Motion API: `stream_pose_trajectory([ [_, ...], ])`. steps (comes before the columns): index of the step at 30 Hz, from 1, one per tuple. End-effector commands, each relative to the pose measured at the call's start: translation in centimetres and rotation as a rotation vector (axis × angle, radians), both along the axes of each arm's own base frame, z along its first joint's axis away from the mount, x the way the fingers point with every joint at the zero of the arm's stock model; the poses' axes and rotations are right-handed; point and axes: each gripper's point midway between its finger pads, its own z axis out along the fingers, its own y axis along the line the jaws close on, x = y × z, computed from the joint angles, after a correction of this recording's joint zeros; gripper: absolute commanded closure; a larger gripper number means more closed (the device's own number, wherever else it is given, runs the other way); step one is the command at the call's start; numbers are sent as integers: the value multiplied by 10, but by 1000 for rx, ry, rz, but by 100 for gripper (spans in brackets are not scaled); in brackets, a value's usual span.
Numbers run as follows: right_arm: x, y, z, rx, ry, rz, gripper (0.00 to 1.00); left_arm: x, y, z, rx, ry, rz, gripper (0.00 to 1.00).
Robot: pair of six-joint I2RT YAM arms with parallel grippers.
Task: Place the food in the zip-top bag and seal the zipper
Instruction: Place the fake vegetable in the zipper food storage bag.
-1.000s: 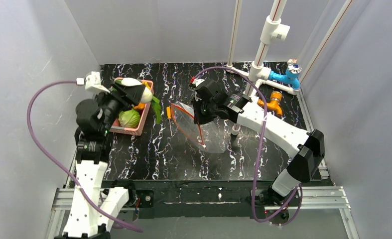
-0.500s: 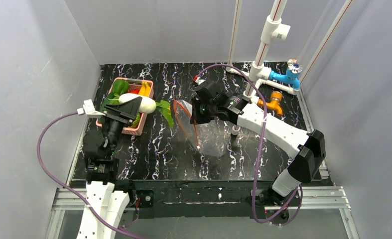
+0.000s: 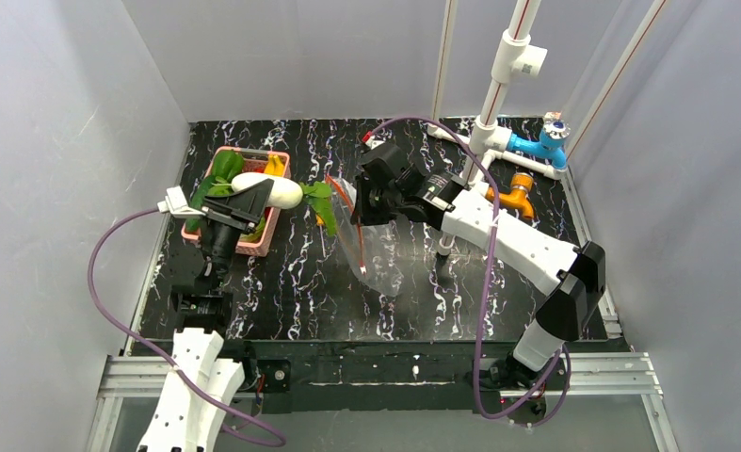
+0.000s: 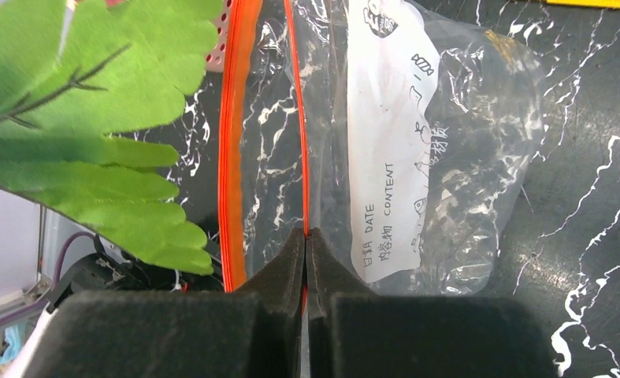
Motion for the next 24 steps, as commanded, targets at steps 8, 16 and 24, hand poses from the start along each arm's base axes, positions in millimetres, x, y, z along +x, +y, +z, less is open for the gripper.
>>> stream_pose_trajectory([
  [8, 15, 11, 26, 38, -62, -38, 99, -10, 1, 59, -121, -132, -32, 100],
  [16, 14, 20, 32, 68, -54, -14, 99, -7, -13, 31, -84, -109, -102, 100],
  [24, 8, 20, 44, 135, -37, -7, 99, -7, -30, -6, -4, -55, -192, 100],
])
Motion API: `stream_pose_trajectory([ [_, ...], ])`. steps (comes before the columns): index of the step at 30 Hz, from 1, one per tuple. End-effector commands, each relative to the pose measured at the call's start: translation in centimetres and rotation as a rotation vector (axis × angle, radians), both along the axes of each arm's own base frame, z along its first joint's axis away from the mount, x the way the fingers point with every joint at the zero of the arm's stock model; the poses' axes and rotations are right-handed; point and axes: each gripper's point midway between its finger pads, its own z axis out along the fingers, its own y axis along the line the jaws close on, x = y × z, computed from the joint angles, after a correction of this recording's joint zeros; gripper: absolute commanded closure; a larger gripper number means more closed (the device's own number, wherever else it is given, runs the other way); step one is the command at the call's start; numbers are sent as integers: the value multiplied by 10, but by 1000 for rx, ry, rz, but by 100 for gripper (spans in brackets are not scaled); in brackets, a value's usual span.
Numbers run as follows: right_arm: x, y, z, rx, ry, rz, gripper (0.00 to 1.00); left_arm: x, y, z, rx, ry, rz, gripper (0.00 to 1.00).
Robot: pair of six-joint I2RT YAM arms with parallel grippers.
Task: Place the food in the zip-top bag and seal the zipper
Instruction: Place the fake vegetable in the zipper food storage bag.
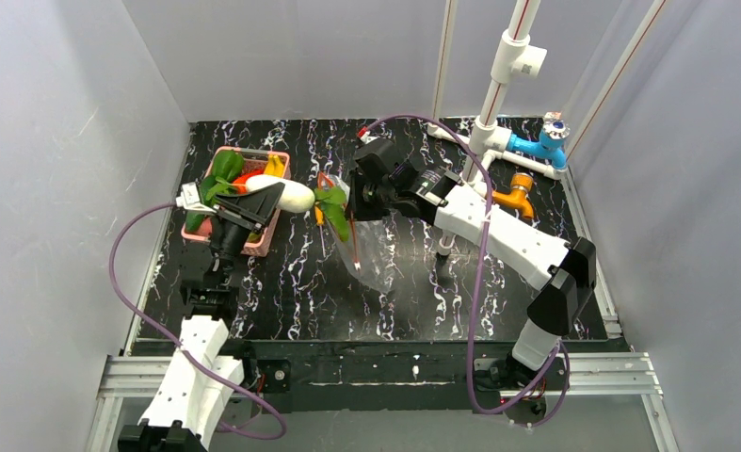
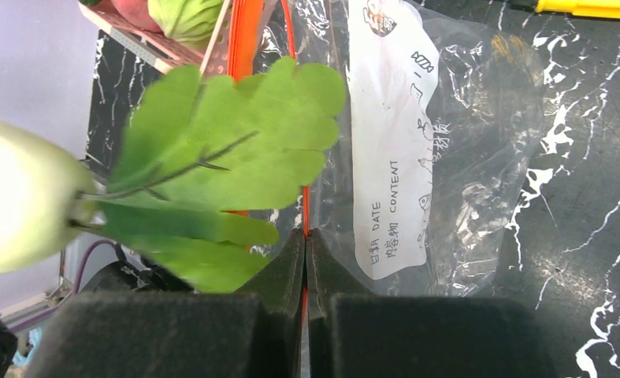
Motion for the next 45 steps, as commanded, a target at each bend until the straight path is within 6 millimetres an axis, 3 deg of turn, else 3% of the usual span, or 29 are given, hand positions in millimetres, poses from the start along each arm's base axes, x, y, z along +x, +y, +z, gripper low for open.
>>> stream_pose_trajectory([
  [1, 0, 4, 38, 128, -35, 1, 99, -14, -12, -3, 89, -49, -57, 100],
  [9, 3, 0, 46, 201, -53, -24, 99, -21, -9, -34, 186, 44, -27, 100],
  [22, 2, 22, 49, 241, -189, 103, 99, 1, -9, -64, 204, 329, -20, 100],
  [26, -7, 34, 43, 272, -119, 147, 99, 3, -20, -66, 218, 324, -17, 100],
  [30, -12, 42, 40, 307, -52, 141, 99, 3, -22, -52, 207, 216, 24, 100],
  [35, -15, 45, 49, 323, -30, 163, 99, 1, -23, -49, 208, 195, 33, 100],
  [41, -18, 48, 60, 384, 7, 173, 99, 0, -32, -91, 335, 282, -2, 100],
  [45, -11, 45, 61, 402, -14, 165, 99, -5, -36, -106, 322, 377, -45, 100],
])
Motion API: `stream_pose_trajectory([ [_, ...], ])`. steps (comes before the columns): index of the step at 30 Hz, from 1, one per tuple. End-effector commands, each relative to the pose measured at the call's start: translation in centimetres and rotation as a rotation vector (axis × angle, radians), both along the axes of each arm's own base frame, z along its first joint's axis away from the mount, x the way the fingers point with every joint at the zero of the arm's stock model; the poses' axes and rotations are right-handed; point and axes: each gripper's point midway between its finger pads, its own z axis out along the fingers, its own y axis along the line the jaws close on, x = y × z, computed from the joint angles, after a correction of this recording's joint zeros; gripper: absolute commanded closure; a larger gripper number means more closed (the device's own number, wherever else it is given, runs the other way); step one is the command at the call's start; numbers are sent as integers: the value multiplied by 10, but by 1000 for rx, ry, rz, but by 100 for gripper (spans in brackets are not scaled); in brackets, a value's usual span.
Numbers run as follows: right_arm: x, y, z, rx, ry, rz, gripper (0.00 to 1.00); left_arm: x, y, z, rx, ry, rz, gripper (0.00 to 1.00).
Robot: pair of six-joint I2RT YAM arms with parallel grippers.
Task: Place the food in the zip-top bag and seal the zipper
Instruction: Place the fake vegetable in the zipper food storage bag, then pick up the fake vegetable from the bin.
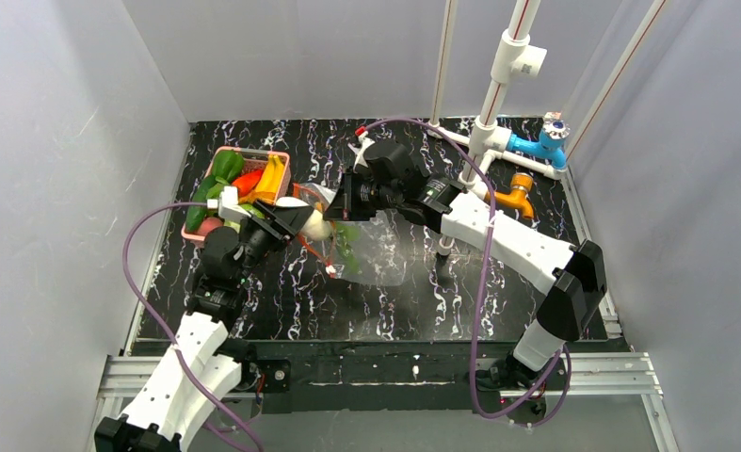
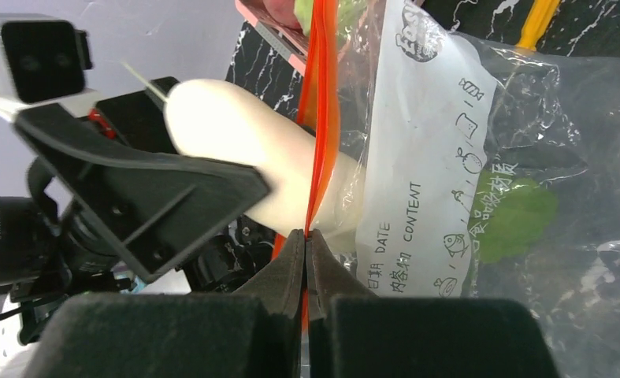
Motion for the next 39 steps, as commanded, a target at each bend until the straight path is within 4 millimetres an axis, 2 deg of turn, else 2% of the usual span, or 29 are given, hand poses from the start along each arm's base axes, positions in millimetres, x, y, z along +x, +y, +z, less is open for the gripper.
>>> stream_pose_trajectory([
  [1, 9, 6, 35, 119, -58, 11, 99, -6, -2, -20, 33, 110, -20, 100],
  [3, 15, 5, 31, 118, -70, 14, 99, -9, -3, -20, 56, 170, -30, 97],
  [4, 18, 4, 26, 110, -70, 13, 99, -12, -3, -22, 68, 212, -33, 92],
  [7, 21, 3, 18, 119, -40, 35, 99, -13, -6, -11, 56, 223, -50, 70],
  [11, 18, 4, 21, 151, -25, 49, 99, -16, -4, -6, 27, 259, -33, 36],
  [16, 18, 5, 21, 156, -46, 59, 99, -27, -8, -8, 39, 362, -69, 18],
  [17, 19, 6, 21, 159, -58, 65, 99, -30, -9, -9, 49, 374, -82, 5],
  [18, 20, 6, 22, 163, -69, 67, 99, -31, -10, -9, 55, 386, -92, 2],
  [23, 23, 10, 24, 170, -76, 81, 99, -34, -5, -3, 105, 361, -87, 2],
  [27, 24, 2, 22, 162, -72, 68, 99, -38, 5, 20, 238, 250, -94, 2],
  [34, 18, -21, 0, 91, -53, 65, 99, -52, 19, 70, 376, 73, -90, 2],
  [37, 12, -27, -13, 52, -42, 92, 99, -57, 28, 83, 419, 49, -65, 2],
  [39, 11, -35, -19, 5, -40, 81, 99, -58, 40, 85, 475, 74, -19, 2],
])
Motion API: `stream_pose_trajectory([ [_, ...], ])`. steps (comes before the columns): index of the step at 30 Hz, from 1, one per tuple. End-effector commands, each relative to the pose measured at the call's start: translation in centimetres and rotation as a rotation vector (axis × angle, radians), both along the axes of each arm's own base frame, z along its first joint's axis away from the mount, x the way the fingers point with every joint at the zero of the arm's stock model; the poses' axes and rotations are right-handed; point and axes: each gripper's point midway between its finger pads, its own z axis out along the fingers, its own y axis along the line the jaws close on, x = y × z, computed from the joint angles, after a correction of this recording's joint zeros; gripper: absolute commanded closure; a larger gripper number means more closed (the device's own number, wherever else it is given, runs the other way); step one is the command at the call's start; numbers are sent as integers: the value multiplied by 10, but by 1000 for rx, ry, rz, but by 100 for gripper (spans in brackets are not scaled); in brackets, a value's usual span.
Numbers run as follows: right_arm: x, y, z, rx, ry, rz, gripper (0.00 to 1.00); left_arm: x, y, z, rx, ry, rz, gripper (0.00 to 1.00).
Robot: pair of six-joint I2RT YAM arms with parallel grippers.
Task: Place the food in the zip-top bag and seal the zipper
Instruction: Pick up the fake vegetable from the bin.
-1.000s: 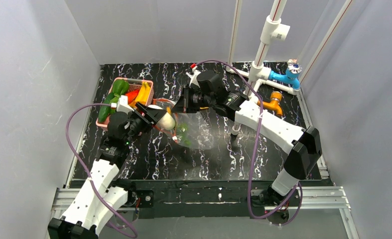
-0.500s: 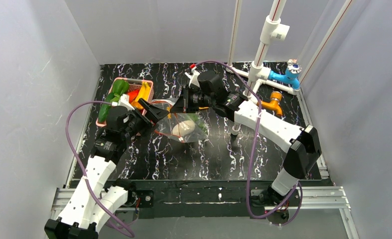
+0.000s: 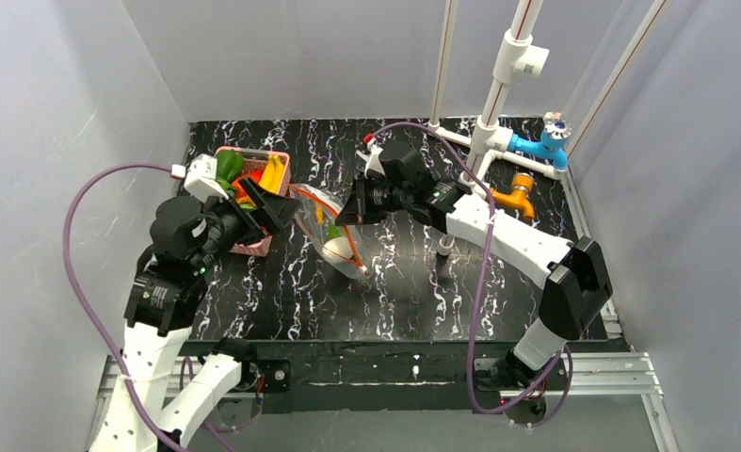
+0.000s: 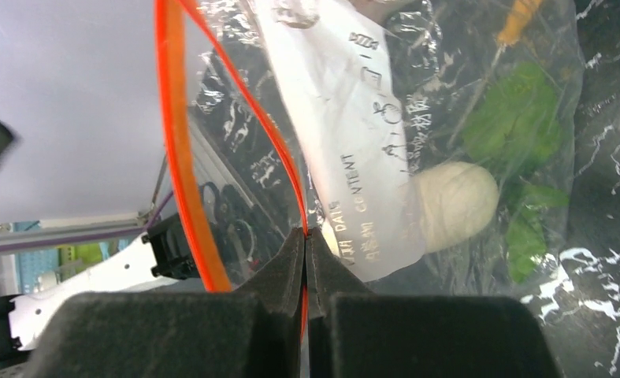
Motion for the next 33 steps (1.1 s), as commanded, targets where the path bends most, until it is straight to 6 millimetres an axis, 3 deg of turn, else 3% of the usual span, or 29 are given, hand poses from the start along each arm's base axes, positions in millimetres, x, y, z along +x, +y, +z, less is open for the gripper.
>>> stream_pose_trajectory([
  [1, -4, -24, 10, -48, -53, -10, 99, -7, 29, 0, 174, 16, 83, 2],
  [5, -7, -41, 20, -82, -110, -31, 99, -9, 68, -20, 361, 97, 217, 2],
  [9, -10, -61, 28, -144, -153, -57, 99, -6, 90, -44, 511, 167, 270, 2],
  [13, -12, -76, 32, -180, -195, -78, 99, 7, 93, -72, 597, 261, 255, 2],
  [17, -12, -85, 34, -202, -220, -95, 99, 33, 81, -95, 591, 317, 224, 2],
  [20, -8, -90, 31, -234, -234, -113, 99, 58, 73, -110, 524, 341, 222, 2],
  [24, 0, -92, 24, -266, -243, -125, 99, 91, 80, -135, 302, 468, 332, 6],
  [27, 2, -89, 22, -265, -245, -118, 99, 111, 89, -152, 150, 526, 452, 13],
  [31, 4, -84, 22, -254, -243, -109, 99, 131, 103, -169, -15, 548, 629, 13],
  [33, 5, -83, 21, -255, -241, -109, 99, 138, 119, -177, -140, 553, 738, 14],
])
